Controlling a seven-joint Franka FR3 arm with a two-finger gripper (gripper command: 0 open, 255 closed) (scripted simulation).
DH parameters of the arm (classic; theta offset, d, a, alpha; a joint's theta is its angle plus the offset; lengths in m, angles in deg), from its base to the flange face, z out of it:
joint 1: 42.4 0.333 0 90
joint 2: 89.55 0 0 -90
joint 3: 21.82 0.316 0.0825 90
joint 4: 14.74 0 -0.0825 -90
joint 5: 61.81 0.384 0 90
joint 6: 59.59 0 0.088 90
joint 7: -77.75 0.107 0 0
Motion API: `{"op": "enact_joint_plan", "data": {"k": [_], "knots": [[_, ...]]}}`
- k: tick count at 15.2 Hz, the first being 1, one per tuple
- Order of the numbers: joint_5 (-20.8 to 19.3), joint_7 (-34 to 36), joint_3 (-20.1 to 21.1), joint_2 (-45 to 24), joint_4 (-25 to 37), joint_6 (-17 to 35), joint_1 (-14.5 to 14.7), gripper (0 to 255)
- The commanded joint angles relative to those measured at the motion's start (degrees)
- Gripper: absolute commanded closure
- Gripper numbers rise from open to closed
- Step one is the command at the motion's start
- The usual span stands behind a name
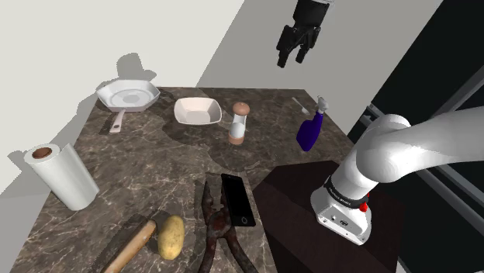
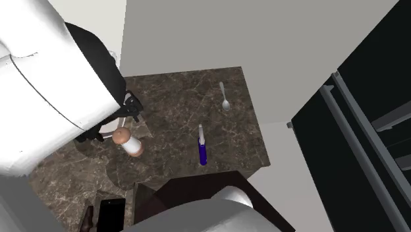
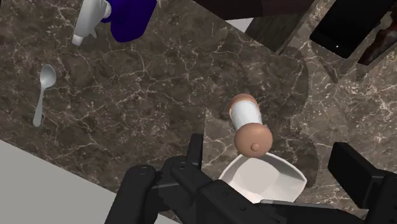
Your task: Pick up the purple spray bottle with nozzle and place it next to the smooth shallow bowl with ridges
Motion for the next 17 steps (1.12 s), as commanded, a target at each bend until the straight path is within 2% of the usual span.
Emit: {"op": "enact_joint_plan", "data": {"k": [1,9,17], "knots": [[0.00,0.00,0.00,0.00,0.00,0.00,0.00,0],[-3.01,-7.80,-8.40,-4.91,-6.28,4.20,-3.25,0],[-6.41,-15.65,-16.65,-13.88,-9.64,9.37,-6.74,0]]}}
